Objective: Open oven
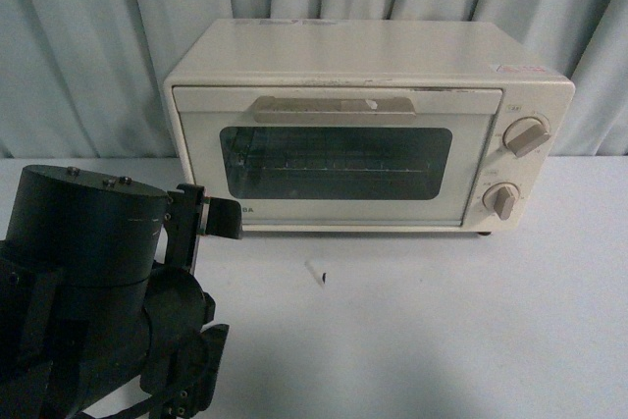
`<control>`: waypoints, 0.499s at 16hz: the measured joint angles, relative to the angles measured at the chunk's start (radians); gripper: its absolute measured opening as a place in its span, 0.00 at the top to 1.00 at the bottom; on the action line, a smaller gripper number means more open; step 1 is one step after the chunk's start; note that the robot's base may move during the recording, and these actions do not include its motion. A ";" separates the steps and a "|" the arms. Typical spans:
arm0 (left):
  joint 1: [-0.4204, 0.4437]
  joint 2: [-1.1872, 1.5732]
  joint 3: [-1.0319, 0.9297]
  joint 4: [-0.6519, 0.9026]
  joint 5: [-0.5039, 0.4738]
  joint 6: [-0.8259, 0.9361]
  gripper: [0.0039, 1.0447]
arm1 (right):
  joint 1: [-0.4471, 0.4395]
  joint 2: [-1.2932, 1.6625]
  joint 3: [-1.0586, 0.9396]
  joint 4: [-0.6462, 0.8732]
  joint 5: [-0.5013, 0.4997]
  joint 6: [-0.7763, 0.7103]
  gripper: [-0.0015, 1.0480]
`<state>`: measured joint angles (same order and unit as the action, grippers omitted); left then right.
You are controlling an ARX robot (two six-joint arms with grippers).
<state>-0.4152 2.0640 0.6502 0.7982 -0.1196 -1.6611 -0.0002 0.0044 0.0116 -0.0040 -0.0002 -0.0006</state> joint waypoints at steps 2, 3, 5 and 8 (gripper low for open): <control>0.000 0.000 0.000 0.000 0.000 0.000 0.06 | 0.000 0.000 0.000 0.000 0.000 0.000 0.06; 0.000 0.000 0.000 0.000 0.000 0.000 0.06 | 0.000 0.000 0.000 0.000 0.000 0.000 0.06; 0.000 0.000 0.000 0.000 0.000 0.000 0.06 | 0.000 0.000 0.000 0.000 0.000 0.000 0.06; 0.000 0.000 0.000 0.000 0.000 0.000 0.06 | 0.000 0.000 0.000 0.000 0.000 0.000 0.06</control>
<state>-0.4152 2.0640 0.6502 0.7982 -0.1192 -1.6611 -0.0002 0.0044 0.0116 -0.0040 -0.0002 -0.0006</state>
